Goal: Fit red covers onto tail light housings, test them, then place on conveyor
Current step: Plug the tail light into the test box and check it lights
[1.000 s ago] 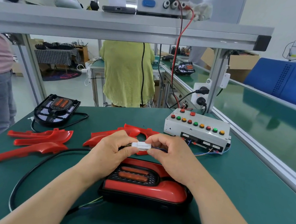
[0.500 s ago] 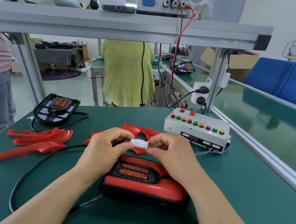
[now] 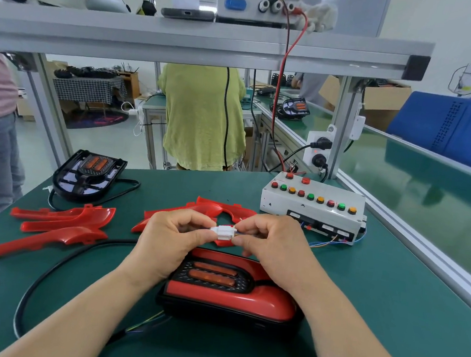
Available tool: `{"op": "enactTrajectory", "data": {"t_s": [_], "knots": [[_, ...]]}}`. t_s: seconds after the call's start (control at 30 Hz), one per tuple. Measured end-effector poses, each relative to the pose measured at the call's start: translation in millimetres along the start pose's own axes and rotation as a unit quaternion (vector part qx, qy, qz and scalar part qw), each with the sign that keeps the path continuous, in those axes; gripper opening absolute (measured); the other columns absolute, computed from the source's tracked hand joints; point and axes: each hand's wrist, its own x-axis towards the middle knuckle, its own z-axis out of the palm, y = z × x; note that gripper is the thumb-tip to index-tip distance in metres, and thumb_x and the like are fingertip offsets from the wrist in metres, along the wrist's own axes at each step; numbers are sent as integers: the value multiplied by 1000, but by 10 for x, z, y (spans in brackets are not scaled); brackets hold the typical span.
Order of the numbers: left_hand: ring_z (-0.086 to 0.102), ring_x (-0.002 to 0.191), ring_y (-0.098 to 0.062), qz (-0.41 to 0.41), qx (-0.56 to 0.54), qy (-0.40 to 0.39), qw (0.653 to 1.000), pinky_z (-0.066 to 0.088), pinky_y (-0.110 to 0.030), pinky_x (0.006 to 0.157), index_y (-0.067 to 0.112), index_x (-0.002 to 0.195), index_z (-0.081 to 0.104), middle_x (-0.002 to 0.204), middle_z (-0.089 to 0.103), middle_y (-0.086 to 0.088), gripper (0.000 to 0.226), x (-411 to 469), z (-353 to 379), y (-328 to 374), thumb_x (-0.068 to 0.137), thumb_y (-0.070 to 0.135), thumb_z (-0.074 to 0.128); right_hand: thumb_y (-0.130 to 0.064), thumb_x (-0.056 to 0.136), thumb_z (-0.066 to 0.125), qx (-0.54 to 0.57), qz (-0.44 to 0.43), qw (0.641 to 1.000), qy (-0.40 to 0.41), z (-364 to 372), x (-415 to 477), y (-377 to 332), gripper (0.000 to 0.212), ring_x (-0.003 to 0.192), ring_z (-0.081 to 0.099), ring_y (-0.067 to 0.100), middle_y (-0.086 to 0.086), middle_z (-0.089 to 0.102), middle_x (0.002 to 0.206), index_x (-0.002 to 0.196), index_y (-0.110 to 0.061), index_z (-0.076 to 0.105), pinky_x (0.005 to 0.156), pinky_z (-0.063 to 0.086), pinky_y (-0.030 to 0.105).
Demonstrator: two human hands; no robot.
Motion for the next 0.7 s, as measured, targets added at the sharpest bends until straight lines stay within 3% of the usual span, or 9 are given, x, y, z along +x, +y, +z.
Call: {"op": "enactTrajectory", "data": {"t_s": [0.17, 0.37, 0.7], "knots": [[68, 73, -9, -7, -18, -2, 1000, 53, -17, 74, 32, 73, 78, 80, 76, -3, 12, -19, 21, 49, 61, 30, 80, -10, 81, 78, 8, 7, 1000, -15, -30, 12, 5, 10, 60, 67, 4, 2, 74, 73, 91, -14, 78, 64, 48, 11], [67, 70, -8, -13, -24, -4, 1000, 53, -15, 71, 21, 68, 78, 80, 76, -6, 23, -24, 43, 60, 72, -1, 80, -10, 81, 79, 23, 8, 999, -22, -58, 4, 3, 7, 53, 58, 0, -2, 69, 59, 87, -14, 77, 57, 41, 9], [63, 68, -7, 5, -32, 2, 999, 51, -15, 69, 14, 77, 73, 73, 73, 0, 20, -36, 105, 35, 75, -6, 77, -13, 82, 78, -27, -16, 999, -20, -105, 0, -10, 11, 63, 62, 3, 4, 73, 70, 92, -19, 78, 70, 48, 21]]}}
